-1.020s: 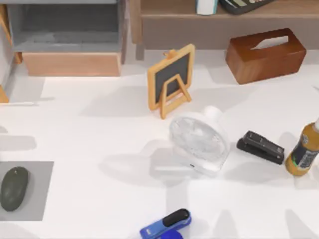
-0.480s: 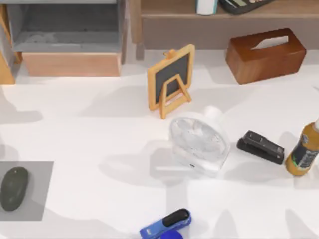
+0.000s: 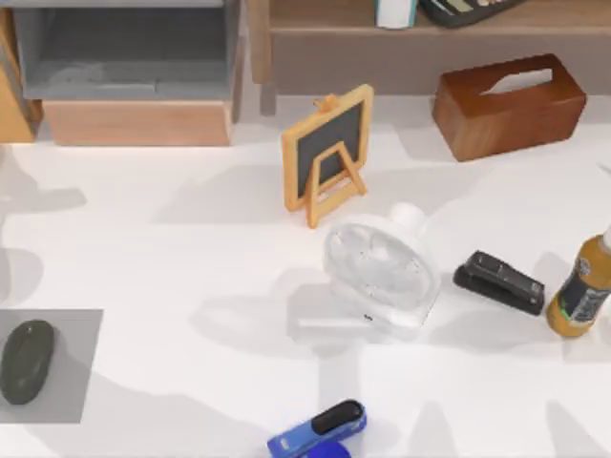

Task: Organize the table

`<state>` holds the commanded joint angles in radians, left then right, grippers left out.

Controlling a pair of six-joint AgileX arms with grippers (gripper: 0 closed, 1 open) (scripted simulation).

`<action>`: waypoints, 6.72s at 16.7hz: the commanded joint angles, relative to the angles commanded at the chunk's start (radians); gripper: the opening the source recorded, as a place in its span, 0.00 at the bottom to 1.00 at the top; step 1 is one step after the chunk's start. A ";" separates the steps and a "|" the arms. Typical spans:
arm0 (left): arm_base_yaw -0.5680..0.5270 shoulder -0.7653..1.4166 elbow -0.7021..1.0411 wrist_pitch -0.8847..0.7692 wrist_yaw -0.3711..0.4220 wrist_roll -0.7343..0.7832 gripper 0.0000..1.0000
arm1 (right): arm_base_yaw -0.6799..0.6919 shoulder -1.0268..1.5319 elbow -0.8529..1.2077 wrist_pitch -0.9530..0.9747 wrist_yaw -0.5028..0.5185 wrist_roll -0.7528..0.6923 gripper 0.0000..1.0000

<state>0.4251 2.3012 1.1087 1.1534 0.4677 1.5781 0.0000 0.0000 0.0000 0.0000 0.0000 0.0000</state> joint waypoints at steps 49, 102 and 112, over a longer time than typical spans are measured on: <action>-0.084 -0.090 -0.093 0.019 -0.066 -0.080 1.00 | 0.000 0.000 0.000 0.000 0.000 0.000 1.00; -1.184 0.141 0.822 -0.618 -1.181 -1.567 0.25 | 0.000 0.000 0.000 0.000 0.000 0.000 1.00; -1.184 0.141 0.822 -0.618 -1.181 -1.567 0.00 | 0.000 0.000 0.000 0.000 0.000 0.000 1.00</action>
<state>-0.7592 2.4417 1.9309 0.5349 -0.7136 0.0107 0.0000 0.0000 0.0000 0.0000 0.0000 0.0000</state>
